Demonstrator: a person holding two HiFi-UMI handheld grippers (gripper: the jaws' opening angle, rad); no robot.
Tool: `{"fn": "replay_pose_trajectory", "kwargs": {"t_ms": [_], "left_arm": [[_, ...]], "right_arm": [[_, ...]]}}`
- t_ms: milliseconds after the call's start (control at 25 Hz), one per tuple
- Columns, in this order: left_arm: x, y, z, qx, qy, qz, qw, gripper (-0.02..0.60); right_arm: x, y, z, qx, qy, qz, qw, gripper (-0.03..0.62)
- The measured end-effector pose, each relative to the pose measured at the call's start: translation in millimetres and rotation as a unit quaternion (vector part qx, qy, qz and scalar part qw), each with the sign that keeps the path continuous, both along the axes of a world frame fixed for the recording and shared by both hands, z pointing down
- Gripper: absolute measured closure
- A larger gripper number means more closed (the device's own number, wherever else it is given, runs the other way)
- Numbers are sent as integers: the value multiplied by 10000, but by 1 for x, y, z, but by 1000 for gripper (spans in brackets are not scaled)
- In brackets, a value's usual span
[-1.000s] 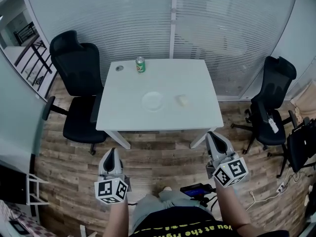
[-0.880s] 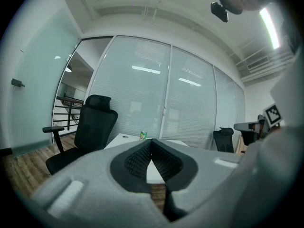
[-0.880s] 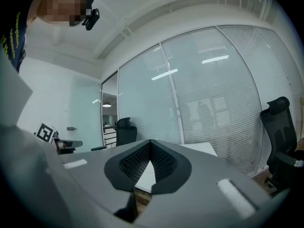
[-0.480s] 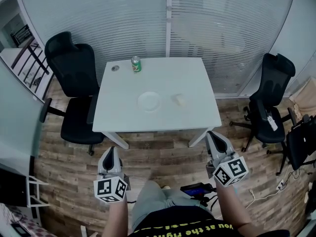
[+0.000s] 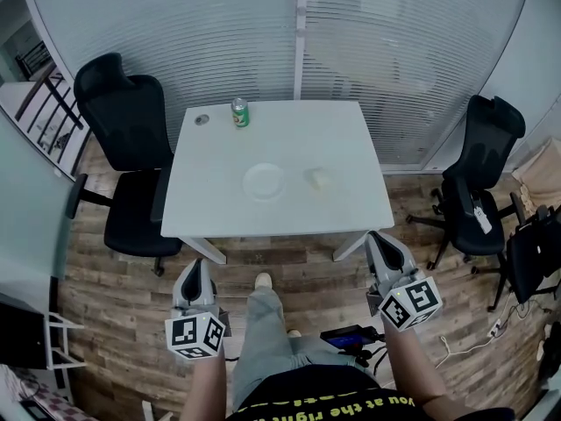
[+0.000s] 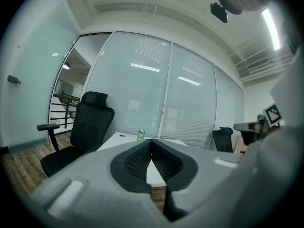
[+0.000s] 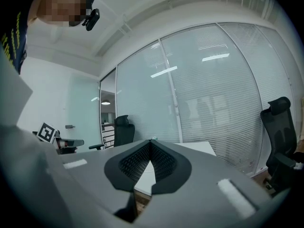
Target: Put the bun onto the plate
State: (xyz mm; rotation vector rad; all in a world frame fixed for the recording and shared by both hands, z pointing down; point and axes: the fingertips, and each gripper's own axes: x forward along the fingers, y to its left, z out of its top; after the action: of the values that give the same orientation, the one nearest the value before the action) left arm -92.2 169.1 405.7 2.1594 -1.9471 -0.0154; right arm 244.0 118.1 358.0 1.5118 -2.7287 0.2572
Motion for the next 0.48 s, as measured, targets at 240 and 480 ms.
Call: {"fn": "replay_pose_trajectory", "kwargs": {"t_ms": [240, 480], "left_arm": [[-7, -24, 3, 11, 28, 47, 10000, 581], [-17, -61, 6, 8, 73, 159, 9998, 581]], "right_arm": [[-7, -18, 2, -27, 25, 65, 10000, 588], [-15, -47, 0, -20, 57, 208, 9998, 588]]}}
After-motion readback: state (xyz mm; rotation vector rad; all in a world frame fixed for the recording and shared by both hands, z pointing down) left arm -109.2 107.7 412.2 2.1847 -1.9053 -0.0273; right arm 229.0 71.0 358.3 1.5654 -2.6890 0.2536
